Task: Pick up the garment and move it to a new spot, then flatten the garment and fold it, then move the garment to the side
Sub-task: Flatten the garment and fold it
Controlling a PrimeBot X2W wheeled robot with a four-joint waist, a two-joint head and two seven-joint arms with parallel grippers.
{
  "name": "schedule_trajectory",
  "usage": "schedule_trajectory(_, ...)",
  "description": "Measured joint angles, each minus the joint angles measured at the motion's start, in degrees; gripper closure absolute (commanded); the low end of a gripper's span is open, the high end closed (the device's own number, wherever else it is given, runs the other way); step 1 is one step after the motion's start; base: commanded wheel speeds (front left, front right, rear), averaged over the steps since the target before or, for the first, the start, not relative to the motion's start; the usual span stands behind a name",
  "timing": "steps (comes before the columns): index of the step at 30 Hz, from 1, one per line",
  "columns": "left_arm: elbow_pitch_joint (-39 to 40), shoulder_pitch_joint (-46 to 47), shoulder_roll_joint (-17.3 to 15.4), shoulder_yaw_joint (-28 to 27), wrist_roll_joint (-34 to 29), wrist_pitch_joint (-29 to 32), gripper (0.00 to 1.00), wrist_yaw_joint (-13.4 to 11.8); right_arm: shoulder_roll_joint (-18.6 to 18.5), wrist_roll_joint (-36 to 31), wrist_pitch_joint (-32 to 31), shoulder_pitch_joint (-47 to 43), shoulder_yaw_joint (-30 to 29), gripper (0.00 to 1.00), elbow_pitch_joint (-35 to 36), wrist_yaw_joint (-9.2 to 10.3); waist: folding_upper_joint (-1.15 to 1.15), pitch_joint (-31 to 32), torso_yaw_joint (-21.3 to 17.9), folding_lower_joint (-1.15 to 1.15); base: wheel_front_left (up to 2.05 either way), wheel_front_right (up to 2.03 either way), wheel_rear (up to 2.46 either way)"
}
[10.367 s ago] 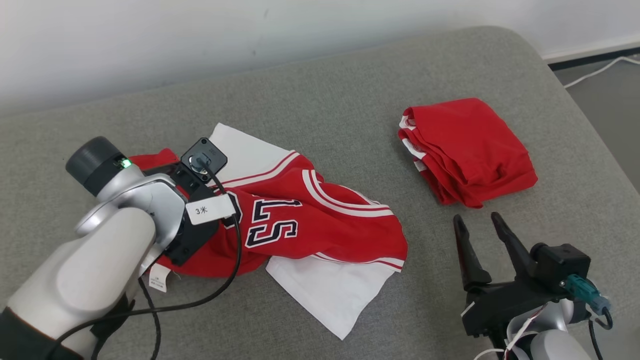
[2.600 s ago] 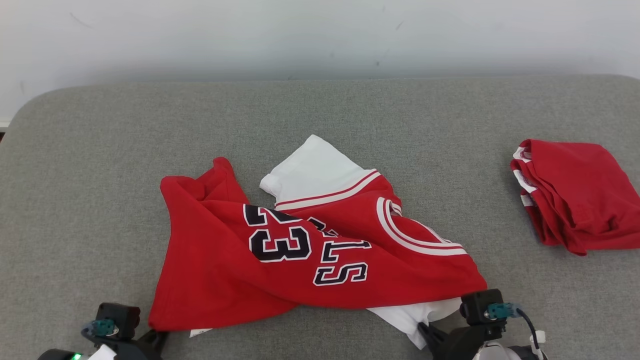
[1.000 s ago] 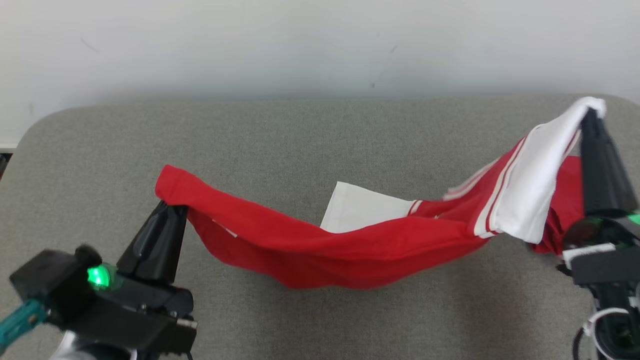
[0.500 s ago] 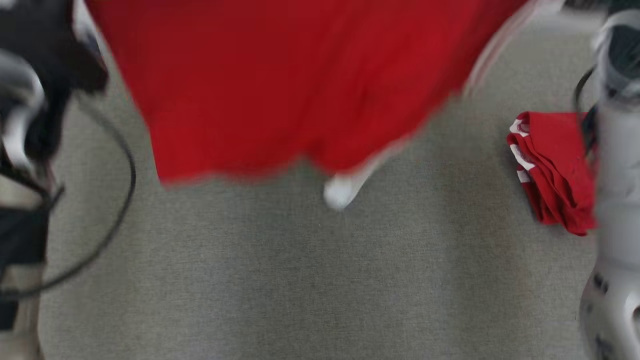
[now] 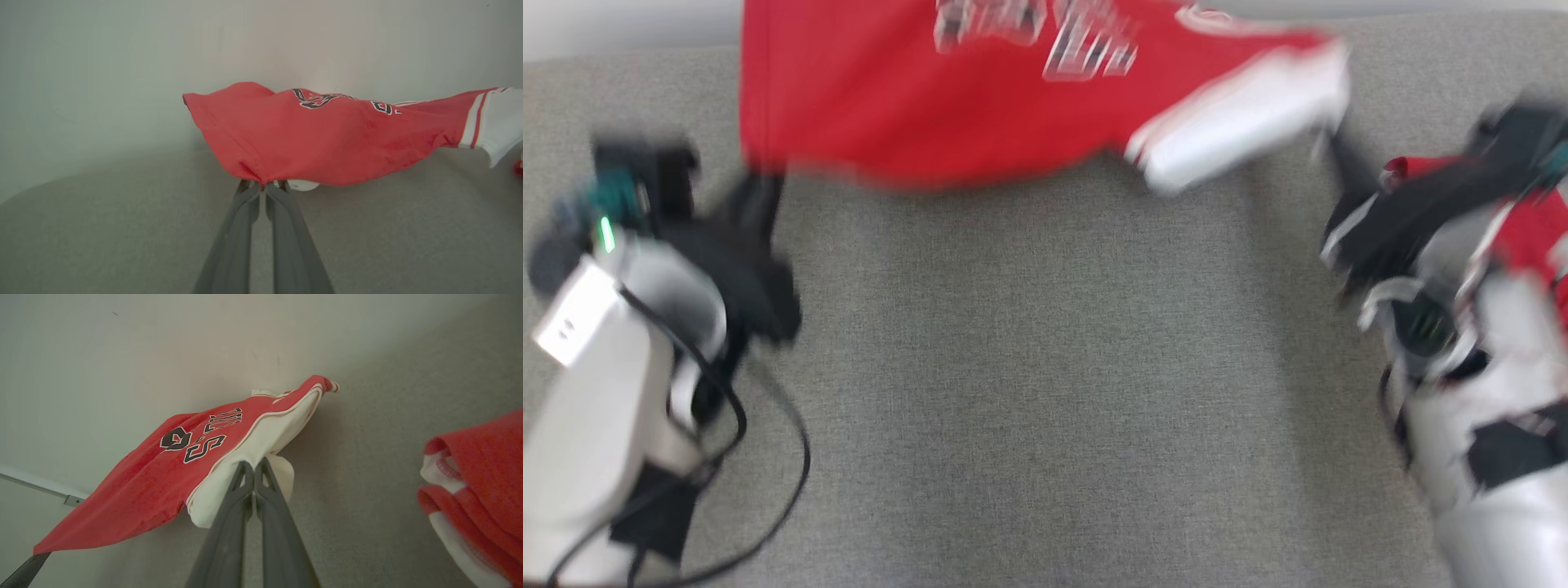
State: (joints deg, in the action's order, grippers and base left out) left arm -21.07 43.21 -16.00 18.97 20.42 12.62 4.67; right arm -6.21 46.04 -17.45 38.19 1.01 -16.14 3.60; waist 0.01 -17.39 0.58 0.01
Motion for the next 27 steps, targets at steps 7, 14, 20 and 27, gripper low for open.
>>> schedule_trajectory(7, -10.1, -7.2, 0.2, -0.2, 3.2, 1.8, 1.00, 0.4, 0.7, 0.3, -2.2, -5.9, 0.7, 1.00, -4.6, -0.05, -0.01, 0.2, -0.5, -0.01, 0.00, 0.00, 0.00)
schedule_trajectory(14, -13.3, -8.8, 1.0, -2.4, 5.4, 1.3, 1.00, -0.1, -0.7, 3.5, -5.1, -10.8, -0.5, 1.00, -3.8, -2.15, -0.01, 2.9, 0.0, -0.01, 0.00, 0.00, 0.00)
schedule_trajectory(20, -13.5, -15.7, -0.2, -2.1, 5.4, 0.4, 1.00, -0.2, -2.9, 4.4, -8.3, -21.8, 0.1, 1.00, 2.3, -4.77, -0.02, 6.5, 0.9, -0.01, 0.00, 0.00, 0.00)
schedule_trajectory(27, -11.6, -23.2, -0.9, -1.8, 5.5, -0.1, 1.00, -0.1, -4.3, 4.8, -10.8, -32.8, 0.6, 1.00, 11.1, -5.64, -0.02, 10.5, 2.1, -0.02, 0.00, 0.00, 0.00)
